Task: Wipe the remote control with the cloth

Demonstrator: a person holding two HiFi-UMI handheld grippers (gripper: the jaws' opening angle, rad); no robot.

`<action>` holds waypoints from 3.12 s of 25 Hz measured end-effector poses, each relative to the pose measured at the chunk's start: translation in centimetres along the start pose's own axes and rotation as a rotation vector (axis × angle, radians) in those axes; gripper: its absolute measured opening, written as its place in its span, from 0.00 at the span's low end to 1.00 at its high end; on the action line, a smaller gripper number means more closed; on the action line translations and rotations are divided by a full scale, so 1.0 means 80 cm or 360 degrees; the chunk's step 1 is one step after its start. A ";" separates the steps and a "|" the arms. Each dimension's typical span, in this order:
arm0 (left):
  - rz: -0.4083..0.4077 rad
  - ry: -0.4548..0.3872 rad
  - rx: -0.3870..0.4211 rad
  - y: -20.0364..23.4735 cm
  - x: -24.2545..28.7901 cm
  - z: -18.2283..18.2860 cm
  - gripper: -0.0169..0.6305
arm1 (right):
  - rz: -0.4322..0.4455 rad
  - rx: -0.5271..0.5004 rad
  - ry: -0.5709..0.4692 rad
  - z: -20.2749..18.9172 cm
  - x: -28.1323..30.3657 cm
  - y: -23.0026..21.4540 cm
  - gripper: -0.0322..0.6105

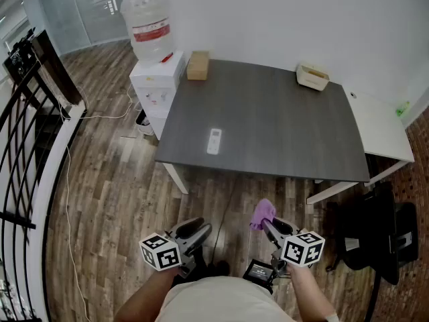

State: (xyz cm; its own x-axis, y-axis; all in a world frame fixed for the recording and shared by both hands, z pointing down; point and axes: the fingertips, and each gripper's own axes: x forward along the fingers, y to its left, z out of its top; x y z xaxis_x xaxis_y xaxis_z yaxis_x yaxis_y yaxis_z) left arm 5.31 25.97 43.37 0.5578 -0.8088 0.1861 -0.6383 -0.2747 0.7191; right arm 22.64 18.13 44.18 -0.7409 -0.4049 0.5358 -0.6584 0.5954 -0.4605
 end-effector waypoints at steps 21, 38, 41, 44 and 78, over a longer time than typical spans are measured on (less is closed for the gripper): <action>0.0132 0.0676 0.0609 0.270 0.196 0.129 0.28 | -0.0356 -0.1026 0.0530 0.172 0.360 -0.056 0.16; -0.0215 0.1251 0.1959 0.310 0.281 0.092 0.27 | -0.0030 -0.2374 0.1131 0.184 0.516 -0.040 0.16; -0.0186 0.1258 0.1840 0.321 0.282 0.085 0.28 | 0.0013 -0.2566 0.1214 0.168 0.523 -0.041 0.16; -0.0174 0.1210 0.1722 0.321 0.282 0.087 0.28 | 0.0024 -0.2676 0.1251 0.161 0.520 -0.045 0.16; -0.0050 0.1188 0.1341 0.351 0.259 0.105 0.28 | -0.0395 -0.1207 0.1072 0.185 0.464 -0.152 0.16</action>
State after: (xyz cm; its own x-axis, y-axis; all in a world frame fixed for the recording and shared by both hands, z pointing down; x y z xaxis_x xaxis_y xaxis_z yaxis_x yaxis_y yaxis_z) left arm -5.51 -2.87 61.79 0.5774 -0.3592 0.7332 -0.6153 -0.7817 0.1016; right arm 1.20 -14.41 59.15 -0.2155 -0.2435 0.9457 -0.3532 0.9223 0.1570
